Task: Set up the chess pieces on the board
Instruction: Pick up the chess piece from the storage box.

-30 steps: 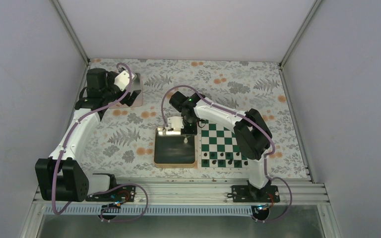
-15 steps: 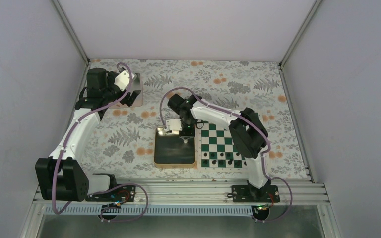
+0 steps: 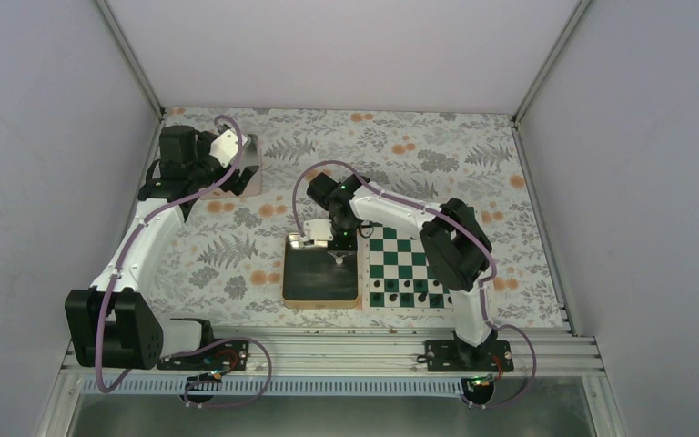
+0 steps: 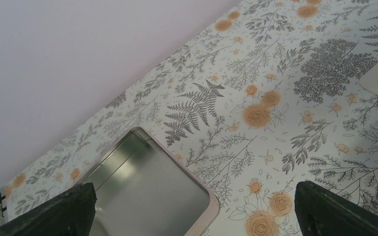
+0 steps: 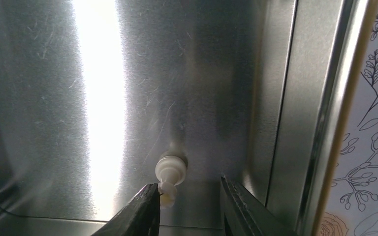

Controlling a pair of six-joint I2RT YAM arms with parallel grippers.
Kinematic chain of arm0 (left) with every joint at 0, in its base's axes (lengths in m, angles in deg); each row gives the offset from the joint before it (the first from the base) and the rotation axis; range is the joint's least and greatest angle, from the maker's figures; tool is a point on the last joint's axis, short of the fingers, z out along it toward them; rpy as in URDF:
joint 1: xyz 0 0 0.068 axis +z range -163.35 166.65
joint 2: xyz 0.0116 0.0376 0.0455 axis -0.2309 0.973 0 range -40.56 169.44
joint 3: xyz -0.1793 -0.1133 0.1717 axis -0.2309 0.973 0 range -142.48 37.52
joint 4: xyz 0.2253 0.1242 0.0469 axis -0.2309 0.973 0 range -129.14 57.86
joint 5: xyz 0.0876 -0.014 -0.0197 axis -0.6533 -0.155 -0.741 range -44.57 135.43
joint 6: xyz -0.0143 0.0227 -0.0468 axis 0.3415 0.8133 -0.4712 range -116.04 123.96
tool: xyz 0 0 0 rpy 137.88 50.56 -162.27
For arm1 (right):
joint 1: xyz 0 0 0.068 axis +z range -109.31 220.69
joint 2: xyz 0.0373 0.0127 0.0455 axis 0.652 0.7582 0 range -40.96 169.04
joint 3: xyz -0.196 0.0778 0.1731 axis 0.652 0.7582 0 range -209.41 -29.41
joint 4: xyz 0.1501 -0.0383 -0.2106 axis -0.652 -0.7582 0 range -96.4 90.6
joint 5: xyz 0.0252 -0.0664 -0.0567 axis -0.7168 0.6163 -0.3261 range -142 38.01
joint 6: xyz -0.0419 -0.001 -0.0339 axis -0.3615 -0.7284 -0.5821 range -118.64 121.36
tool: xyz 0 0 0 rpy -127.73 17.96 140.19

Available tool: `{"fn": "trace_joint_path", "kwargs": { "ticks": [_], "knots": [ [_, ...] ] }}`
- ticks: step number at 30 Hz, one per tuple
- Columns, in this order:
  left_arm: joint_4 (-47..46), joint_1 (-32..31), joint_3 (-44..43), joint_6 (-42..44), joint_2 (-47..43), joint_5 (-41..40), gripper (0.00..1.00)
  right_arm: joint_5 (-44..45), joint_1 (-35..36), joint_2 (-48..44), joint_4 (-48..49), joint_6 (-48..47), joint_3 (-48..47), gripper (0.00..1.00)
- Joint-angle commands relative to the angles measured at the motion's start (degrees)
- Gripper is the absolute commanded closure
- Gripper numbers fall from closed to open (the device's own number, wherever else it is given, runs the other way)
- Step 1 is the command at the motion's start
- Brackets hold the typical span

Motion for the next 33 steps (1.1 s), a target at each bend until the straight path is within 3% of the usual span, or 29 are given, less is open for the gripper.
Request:
{"fn": "trace_joint_path", "kwargs": {
  "ticks": [1,33],
  "knots": [
    [-0.5,0.3,-0.6,0.8,0.4,1.1,0.0,-0.9,0.6,-2.8,-0.7,1.6,-0.1,0.66],
    [-0.6,0.2,-0.5,0.7,0.6,0.9,0.0,1.7,2.0,-2.7,2.5,3.5,5.2,0.64]
  ]
}}
